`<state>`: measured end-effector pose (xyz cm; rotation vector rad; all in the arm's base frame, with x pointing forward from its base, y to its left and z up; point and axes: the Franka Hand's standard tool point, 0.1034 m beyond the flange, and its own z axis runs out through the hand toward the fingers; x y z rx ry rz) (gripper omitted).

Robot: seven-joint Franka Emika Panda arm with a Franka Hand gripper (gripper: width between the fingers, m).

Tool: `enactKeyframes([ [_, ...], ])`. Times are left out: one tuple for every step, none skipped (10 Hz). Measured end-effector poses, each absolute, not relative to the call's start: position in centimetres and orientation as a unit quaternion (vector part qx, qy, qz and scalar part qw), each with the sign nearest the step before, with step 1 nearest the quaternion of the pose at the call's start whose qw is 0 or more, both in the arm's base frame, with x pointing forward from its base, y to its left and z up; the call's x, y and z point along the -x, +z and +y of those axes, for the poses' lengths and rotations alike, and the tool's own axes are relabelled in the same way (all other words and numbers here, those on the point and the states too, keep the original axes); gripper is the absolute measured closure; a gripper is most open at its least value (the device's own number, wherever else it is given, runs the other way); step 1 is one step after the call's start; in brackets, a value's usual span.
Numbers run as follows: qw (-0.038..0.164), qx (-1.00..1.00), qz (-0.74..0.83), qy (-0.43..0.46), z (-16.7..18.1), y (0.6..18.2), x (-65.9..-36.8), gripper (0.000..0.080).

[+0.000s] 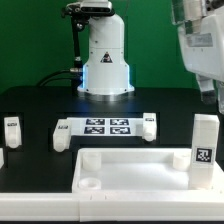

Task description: Assemble desk

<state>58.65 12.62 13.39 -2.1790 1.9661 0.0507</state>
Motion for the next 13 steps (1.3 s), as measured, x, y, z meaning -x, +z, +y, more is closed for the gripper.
enactKeyframes([
  [0.095, 0.767, 0.634, 0.012, 13.1, 13.3, -58.2, 0.015],
  [0.097, 0.79, 0.605, 0.007, 12.8, 13.3, -58.4, 0.015],
  [0.096, 0.809, 0.579, 0.004, 12.7, 13.3, -58.4, 0.015],
  [0.096, 0.836, 0.541, 0.0, 12.8, 13.2, -58.4, 0.015],
  [0.095, 0.86, 0.502, -0.004, 12.7, 13.1, -58.2, 0.015],
  [0.09, 0.902, 0.422, -0.016, 12.3, 12.2, -57.1, 0.015],
  [0.082, 0.937, 0.34, -0.017, 11.7, 11.4, -55.3, 0.015],
  [0.079, 0.954, 0.289, -0.017, 11.3, 11.4, -54.4, 0.015],
  [0.078, 0.964, 0.254, -0.022, 11.2, 11.4, -54.0, 0.015],
  [0.077, 0.973, 0.218, -0.024, 11.2, 11.3, -54.1, 0.015],
  [0.076, 0.978, 0.191, -0.026, 11.1, 11.3, -54.1, 0.015],
  [0.075, 0.983, 0.164, -0.028, 11.1, 11.3, -54.1, 0.015],
  [0.074, 0.988, 0.135, -0.03, 11.1, 11.3, -54.1, 0.015],
])
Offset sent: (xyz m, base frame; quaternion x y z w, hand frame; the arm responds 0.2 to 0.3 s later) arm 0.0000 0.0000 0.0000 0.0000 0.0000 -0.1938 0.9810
